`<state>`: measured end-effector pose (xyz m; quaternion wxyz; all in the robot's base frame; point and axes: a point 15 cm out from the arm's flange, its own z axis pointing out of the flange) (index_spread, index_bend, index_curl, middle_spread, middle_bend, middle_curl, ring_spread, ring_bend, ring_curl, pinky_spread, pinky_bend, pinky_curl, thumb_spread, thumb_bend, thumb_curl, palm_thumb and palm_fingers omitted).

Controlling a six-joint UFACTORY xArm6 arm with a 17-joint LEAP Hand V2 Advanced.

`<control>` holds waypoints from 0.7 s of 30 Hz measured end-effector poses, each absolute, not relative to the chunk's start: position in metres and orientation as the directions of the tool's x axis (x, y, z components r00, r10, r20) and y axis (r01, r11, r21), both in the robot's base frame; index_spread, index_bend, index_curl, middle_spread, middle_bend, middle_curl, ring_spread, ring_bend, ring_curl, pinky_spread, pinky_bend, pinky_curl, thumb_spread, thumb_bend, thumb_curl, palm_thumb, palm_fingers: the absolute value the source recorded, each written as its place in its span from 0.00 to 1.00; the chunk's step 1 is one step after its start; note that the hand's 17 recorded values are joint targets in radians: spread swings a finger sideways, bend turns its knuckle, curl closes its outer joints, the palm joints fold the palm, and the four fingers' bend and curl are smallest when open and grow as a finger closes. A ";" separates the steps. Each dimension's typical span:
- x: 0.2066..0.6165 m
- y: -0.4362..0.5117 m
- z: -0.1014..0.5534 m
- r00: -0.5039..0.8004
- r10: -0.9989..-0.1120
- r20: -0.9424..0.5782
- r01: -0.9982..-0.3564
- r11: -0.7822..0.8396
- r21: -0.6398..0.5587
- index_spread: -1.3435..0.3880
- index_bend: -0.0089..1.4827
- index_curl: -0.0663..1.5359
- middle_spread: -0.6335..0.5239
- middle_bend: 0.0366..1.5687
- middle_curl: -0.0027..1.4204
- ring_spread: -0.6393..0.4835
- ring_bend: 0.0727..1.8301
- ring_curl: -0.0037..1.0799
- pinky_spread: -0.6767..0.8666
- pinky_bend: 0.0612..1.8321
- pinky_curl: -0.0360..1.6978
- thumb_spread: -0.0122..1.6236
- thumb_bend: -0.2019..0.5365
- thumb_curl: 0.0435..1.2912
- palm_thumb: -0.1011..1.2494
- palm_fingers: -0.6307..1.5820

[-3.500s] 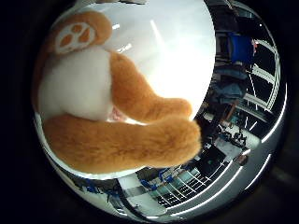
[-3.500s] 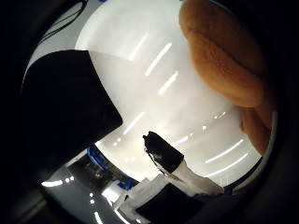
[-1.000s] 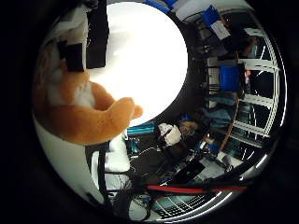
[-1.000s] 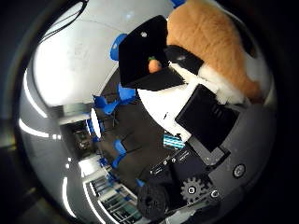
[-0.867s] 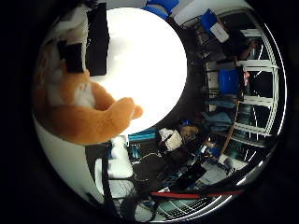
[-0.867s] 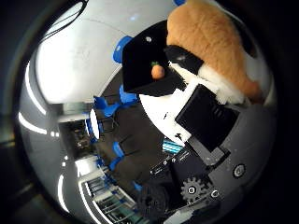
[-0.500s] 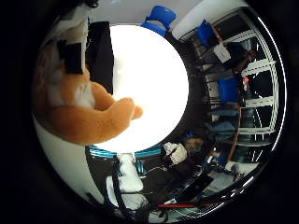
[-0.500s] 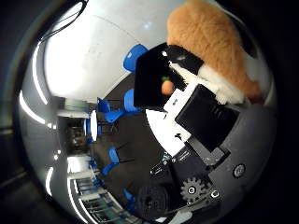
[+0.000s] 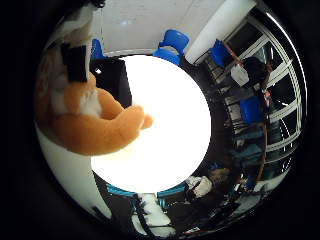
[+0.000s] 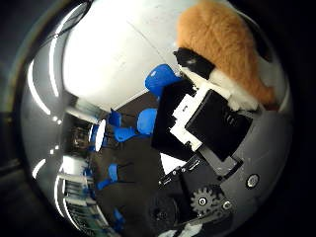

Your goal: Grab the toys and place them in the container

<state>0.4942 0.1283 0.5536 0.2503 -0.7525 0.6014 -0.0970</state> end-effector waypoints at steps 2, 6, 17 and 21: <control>0.504 0.137 0.551 0.269 -0.950 -0.156 -0.846 -0.156 -0.509 0.60 0.64 0.62 0.39 0.80 0.59 0.36 0.73 0.71 0.29 0.65 0.61 0.65 0.25 0.52 0.80 0.77; 0.523 0.158 0.542 0.295 -0.943 -0.155 -0.829 -0.172 -0.531 0.60 0.64 0.62 0.39 0.80 0.59 0.35 0.72 0.72 0.29 0.65 0.61 0.66 0.25 0.51 0.80 0.77; 0.544 0.204 0.493 0.367 -0.919 -0.142 -0.833 -0.256 -0.491 0.60 0.63 0.62 0.38 0.78 0.61 0.35 0.71 0.73 0.28 0.64 0.61 0.70 0.25 0.49 0.78 0.77; 0.548 0.205 0.480 0.367 -0.921 -0.135 -0.842 -0.267 -0.469 0.60 0.54 0.60 0.39 0.74 0.58 0.35 0.69 0.68 0.24 0.60 0.56 0.71 0.24 0.45 0.73 0.79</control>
